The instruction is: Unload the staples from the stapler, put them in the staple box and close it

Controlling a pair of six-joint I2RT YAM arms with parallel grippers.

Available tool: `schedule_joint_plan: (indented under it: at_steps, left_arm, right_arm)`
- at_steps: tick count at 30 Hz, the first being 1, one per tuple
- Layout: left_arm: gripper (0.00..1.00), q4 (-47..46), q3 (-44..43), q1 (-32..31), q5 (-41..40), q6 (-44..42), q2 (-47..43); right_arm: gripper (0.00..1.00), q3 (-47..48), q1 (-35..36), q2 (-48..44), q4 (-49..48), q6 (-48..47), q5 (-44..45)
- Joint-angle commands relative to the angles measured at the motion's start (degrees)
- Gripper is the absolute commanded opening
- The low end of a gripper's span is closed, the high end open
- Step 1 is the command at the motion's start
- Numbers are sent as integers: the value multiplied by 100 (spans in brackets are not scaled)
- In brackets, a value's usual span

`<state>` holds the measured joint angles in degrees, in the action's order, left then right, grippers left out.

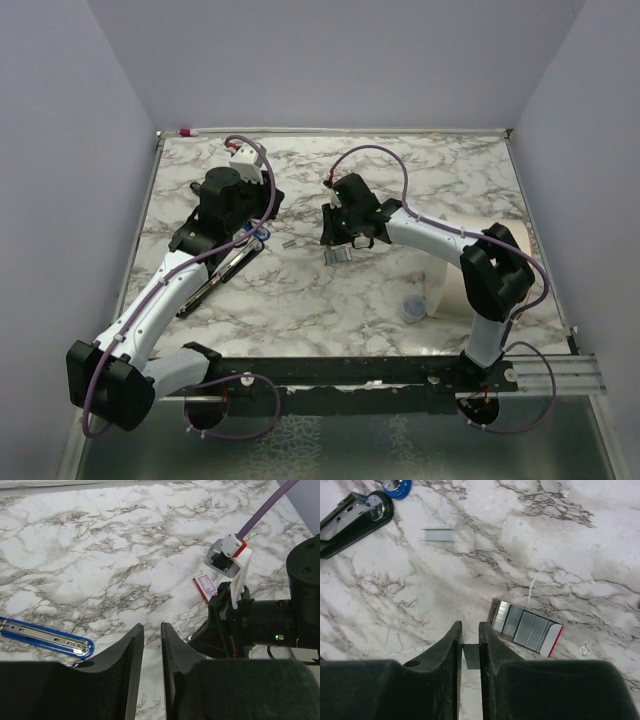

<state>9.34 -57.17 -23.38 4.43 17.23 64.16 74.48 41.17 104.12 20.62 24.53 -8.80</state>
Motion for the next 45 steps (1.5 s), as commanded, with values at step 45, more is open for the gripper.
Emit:
schedule_joint_plan:
  at_steps: [45]
  left_arm:
    - [24,67,223,-421,-741,-799,-296]
  right_arm:
    - [13,980,426,1132,824,361,1697]
